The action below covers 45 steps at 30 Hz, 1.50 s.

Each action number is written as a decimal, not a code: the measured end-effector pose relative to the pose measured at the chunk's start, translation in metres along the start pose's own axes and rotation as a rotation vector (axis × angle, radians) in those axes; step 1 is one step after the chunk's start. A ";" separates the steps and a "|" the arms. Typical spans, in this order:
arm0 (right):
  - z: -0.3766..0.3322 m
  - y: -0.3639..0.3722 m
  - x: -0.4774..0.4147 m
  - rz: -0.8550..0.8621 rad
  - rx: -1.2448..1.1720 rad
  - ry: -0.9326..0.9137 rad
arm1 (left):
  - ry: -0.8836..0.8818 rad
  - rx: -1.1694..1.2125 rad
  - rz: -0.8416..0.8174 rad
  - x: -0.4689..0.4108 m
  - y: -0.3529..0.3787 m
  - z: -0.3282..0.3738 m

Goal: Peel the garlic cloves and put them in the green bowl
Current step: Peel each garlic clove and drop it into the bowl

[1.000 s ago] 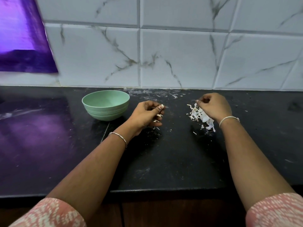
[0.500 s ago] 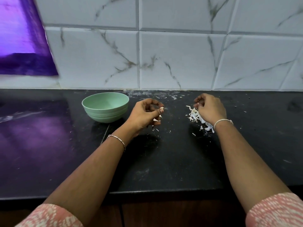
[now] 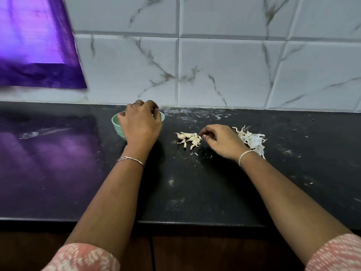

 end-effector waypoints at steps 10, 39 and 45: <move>-0.007 0.010 -0.004 -0.069 0.007 -0.052 | -0.087 -0.127 -0.137 -0.002 0.015 -0.019; -0.004 0.004 0.000 -0.067 -0.079 0.003 | 0.282 -0.034 -0.597 0.031 0.100 0.013; 0.002 0.008 -0.006 0.015 -0.358 0.081 | 0.107 0.394 -0.510 0.027 0.086 0.028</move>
Point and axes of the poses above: each hand's wrist, its own x-axis away from the middle knuckle, its own y-axis out of the palm, z = x × y, the point moved 7 cm from there along -x, towards the middle knuckle, and after that the axes turned 12 degrees about x, right-handed, at the moved point
